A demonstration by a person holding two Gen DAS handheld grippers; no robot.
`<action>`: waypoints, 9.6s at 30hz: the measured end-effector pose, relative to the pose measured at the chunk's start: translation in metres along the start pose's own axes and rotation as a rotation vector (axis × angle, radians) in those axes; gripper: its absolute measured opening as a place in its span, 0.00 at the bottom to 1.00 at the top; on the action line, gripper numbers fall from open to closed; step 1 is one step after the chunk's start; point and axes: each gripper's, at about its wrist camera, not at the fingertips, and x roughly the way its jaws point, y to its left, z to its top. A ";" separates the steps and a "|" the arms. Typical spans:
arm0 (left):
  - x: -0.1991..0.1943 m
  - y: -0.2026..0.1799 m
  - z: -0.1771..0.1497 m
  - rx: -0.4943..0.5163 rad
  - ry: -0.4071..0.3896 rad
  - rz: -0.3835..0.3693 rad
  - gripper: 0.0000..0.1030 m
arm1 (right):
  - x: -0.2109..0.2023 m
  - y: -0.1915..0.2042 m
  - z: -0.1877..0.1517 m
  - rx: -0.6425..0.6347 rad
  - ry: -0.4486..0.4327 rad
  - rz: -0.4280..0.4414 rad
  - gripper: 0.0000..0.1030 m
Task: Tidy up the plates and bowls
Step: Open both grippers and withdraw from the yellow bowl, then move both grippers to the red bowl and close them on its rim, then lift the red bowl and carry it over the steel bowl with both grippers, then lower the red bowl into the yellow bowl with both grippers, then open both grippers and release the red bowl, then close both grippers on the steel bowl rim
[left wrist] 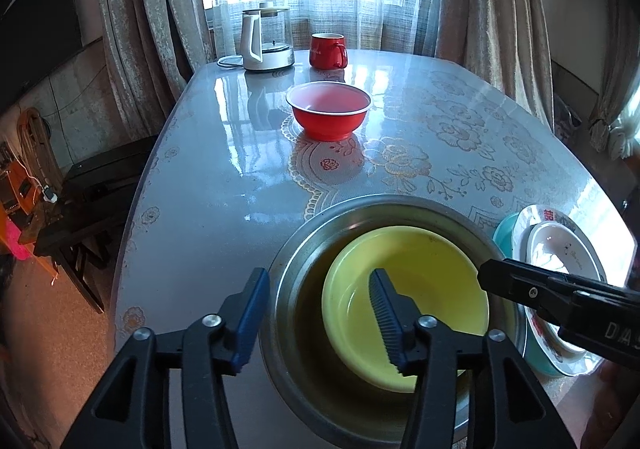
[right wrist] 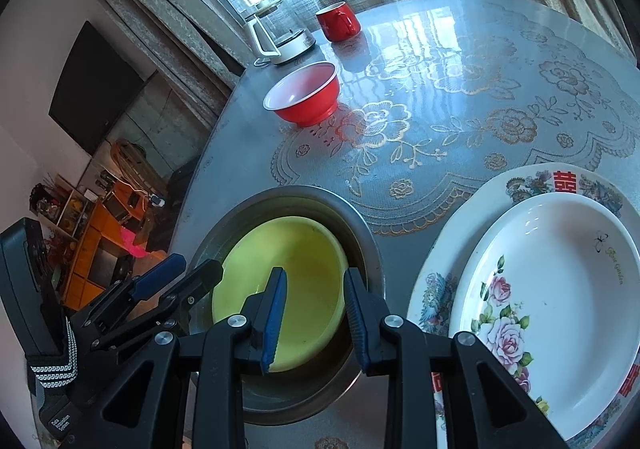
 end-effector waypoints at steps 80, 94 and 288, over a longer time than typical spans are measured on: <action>0.176 0.071 0.158 -0.205 0.037 -0.283 0.26 | 0.155 -0.017 0.189 0.104 0.055 -0.036 0.17; 0.164 0.057 0.160 -0.109 0.020 -0.239 0.09 | 0.149 -0.017 0.183 0.098 0.057 -0.045 0.11; -0.010 0.040 -0.045 -0.053 0.098 -0.253 0.30 | 0.024 -0.001 0.027 -0.303 0.170 -0.175 0.27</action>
